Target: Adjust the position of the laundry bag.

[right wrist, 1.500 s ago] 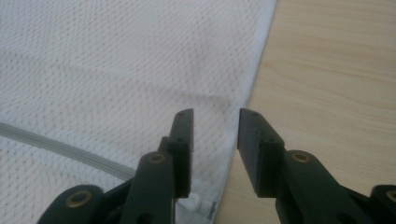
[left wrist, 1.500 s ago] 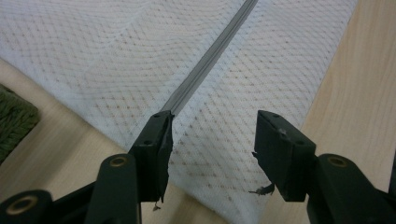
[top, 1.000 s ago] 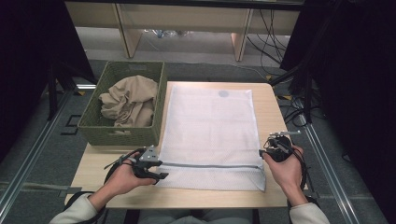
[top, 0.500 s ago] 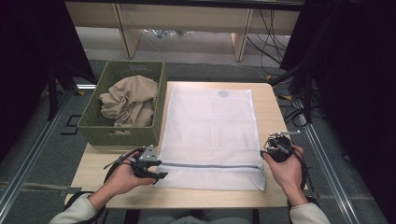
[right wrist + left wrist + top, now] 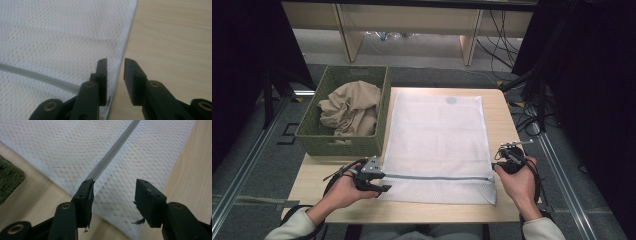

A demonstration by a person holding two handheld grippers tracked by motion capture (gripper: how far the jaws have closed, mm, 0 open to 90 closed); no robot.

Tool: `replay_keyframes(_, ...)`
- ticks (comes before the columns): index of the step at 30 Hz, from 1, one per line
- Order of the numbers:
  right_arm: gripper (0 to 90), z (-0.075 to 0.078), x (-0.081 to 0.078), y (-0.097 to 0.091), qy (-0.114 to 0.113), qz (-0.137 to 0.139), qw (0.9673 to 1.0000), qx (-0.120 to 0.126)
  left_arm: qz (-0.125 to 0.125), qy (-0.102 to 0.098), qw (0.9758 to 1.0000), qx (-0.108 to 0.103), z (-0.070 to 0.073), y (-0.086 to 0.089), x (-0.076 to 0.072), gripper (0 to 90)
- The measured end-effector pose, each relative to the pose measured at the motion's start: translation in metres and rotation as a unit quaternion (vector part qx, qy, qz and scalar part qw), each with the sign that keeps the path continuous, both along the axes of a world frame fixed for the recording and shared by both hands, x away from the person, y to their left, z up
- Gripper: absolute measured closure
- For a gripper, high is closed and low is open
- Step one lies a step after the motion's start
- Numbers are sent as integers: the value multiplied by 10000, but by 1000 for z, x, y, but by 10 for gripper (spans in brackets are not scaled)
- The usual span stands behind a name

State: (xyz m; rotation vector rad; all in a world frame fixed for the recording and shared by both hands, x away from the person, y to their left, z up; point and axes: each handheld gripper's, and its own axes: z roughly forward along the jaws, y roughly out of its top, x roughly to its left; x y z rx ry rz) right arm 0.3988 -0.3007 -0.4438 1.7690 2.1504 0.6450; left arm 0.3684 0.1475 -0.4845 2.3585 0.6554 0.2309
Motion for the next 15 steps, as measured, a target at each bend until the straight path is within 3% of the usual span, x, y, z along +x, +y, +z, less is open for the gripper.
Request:
replay_keyframes(2,754,-1,1,-1,13,63,10000,43,-35,-9,10000,39,0,0,0,493)
replay_keyframes(3,748,-4,2,-2,142,44,9999,0,-70,-30,10000,40,-1,-1,0,490)
replay_keyframes(6,716,-7,5,-3,256,56,9997,-22,-77,90,9999,36,-2,-2,0,481)
replay_keyframes(7,703,-7,5,-1,405,-142,9991,-2,-146,118,9998,101,-3,-2,1,481)
replay_keyframes(8,703,-7,5,-1,405,-142,9991,-2,-124,156,9998,63,-4,-4,2,481)
replay_keyframes(9,692,-10,9,-4,423,21,9991,-20,-301,178,9991,255,-4,-4,4,482)
replay_keyframes(11,667,-13,13,-2,759,-163,9970,23,-328,241,9987,296,-6,-7,6,485)
replay_keyframes(12,662,-18,20,-2,829,-176,9964,78,-282,306,9987,309,-8,-10,6,505)
replay_keyframes(13,653,-19,22,-1,908,-238,9955,128,-292,305,9981,460,-10,-12,7,524)
replay_keyframes(15,661,-23,27,-2,967,-178,9951,86,-158,343,9985,397,-12,-15,6,577)
